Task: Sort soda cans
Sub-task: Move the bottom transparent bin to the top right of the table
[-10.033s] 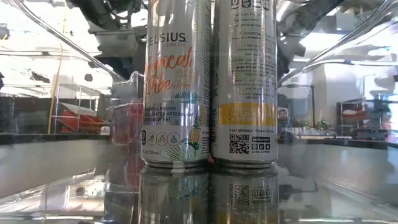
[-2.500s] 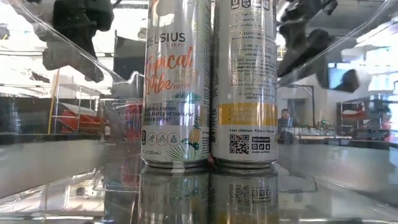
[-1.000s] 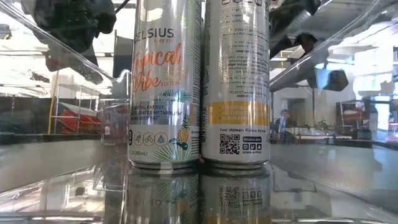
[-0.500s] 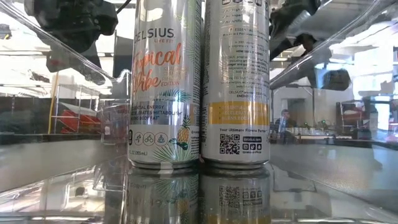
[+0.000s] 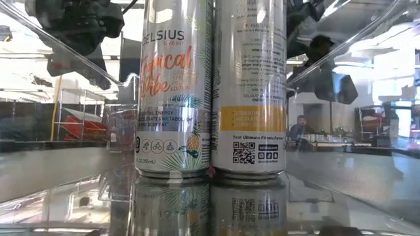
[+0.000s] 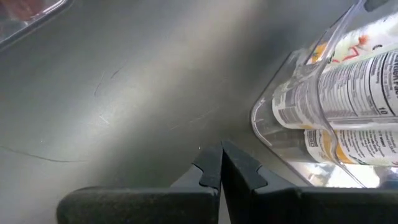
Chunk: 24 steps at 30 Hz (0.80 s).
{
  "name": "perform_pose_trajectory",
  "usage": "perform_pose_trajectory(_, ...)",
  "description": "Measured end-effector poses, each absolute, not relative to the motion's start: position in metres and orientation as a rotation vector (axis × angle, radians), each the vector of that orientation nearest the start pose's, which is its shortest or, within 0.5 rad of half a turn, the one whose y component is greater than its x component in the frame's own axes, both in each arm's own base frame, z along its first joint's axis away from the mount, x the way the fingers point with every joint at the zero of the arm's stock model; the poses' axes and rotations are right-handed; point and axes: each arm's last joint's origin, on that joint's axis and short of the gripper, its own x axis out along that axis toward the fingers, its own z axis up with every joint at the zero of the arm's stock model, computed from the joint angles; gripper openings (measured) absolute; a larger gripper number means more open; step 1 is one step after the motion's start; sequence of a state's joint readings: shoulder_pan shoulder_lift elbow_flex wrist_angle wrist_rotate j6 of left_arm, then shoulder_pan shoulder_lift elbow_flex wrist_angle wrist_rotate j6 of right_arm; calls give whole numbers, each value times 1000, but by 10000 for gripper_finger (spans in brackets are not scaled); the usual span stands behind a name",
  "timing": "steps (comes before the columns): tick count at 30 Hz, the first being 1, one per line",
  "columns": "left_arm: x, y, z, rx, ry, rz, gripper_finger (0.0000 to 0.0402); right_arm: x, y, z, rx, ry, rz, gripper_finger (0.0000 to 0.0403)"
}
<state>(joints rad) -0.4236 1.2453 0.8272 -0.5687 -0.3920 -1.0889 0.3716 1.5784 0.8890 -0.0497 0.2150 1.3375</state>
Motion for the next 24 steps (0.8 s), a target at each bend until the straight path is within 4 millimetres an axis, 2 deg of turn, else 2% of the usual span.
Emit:
perform_pose_trajectory(3,220,-87,230,-622,799,450,2,301,107,193,1061,687,-355,165)
perform_pose_trajectory(13,219,-87,230,-613,807,452,2,298,105,193,1060,700,-379,76)
perform_pose_trajectory(24,218,-86,229,-582,822,447,2,298,103,193,1105,659,-436,66)
